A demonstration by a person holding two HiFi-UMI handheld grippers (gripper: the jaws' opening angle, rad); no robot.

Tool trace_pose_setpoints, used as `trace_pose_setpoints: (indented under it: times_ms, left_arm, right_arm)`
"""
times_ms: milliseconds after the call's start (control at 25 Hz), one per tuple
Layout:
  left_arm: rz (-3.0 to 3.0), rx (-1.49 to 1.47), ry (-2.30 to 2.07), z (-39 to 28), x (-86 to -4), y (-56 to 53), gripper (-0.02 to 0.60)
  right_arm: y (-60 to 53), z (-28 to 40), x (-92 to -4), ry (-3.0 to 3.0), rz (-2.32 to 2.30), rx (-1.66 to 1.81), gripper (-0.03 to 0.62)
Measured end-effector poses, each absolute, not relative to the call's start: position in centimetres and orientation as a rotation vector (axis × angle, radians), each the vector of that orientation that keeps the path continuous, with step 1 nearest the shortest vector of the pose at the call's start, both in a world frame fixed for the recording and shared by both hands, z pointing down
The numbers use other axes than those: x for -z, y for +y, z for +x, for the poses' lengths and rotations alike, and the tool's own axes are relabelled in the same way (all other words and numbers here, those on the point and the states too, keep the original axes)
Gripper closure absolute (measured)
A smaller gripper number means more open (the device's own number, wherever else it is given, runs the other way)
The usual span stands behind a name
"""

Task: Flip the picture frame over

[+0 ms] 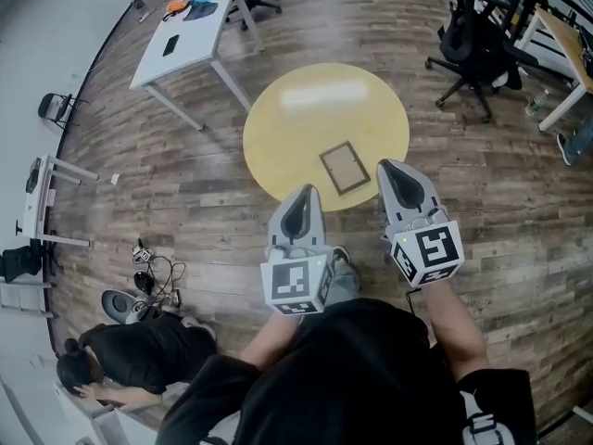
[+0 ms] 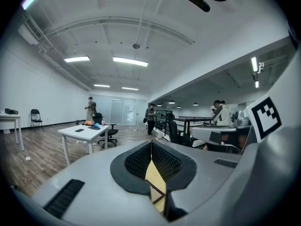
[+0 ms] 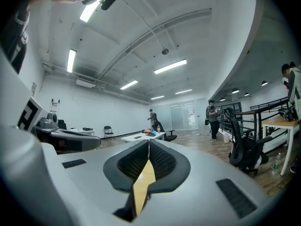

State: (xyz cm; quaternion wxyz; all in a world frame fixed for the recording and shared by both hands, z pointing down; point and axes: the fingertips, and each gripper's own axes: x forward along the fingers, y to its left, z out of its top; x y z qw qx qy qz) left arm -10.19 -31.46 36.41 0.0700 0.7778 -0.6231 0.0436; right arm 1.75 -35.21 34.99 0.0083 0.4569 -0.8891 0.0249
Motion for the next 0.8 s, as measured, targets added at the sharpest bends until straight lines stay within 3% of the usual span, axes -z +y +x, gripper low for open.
trace_pose_setpoints:
  times_ms: [480,800]
  left_arm:
    - [2.336,-0.128,-1.853,-16.7,-38.8,-40.4,0.56]
    - [2.281,-0.143,-1.853,-18.6,-40.7,-42.6,0.56]
  right_arm:
    - [-44.5,-5.4,-38.1,-2.648,1.332,0.061,0.576]
    - [-44.2,-9.4,-51.3,-2.358,0.829,0.223,0.572]
